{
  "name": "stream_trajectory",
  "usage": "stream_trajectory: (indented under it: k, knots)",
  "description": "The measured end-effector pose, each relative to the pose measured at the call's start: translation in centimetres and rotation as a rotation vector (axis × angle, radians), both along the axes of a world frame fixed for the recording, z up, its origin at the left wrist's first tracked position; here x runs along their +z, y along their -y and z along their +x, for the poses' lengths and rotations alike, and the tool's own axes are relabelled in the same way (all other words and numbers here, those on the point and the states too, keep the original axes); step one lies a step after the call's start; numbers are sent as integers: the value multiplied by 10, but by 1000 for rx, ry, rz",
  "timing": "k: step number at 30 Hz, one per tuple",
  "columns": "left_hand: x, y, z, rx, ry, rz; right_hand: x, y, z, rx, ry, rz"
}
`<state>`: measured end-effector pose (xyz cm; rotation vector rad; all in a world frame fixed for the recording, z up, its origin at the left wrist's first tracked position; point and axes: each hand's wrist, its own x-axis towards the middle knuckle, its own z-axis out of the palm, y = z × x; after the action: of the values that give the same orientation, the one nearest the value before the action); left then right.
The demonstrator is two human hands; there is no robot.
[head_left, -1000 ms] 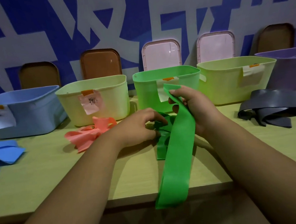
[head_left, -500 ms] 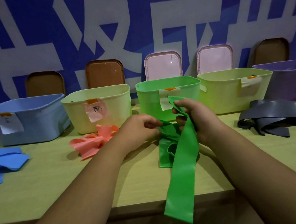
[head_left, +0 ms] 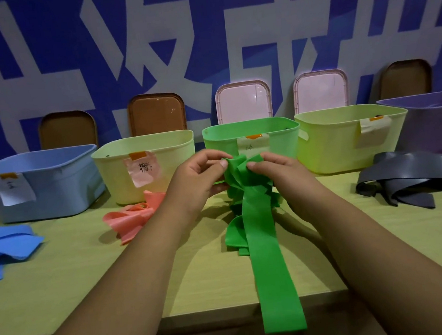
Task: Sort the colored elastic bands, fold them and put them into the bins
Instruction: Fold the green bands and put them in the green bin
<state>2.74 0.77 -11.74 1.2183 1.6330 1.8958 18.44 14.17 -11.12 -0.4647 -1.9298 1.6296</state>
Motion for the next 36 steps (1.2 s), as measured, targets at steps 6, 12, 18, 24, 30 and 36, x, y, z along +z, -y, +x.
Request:
stream_trajectory:
  k: [6, 12, 18, 24, 30, 36]
  knots:
    - [1, -2, 1, 11, -14, 28, -2, 1, -2, -49, -38, 59]
    - [3, -3, 5, 20, 2, 41, -4, 0, -3, -30, -97, 122]
    - [3, -6, 3, 12, 37, 74, -3, -2, -2, -30, -199, 76]
    - [5, -3, 2, 12, 39, 98, 0, -5, -2, 26, -319, -215]
    - [8, 6, 2, -123, 29, 108, 1, -7, 0, 35, -303, -286]
    - [14, 16, 2, 64, -158, 14, -1, -6, 7, 118, -201, -322]
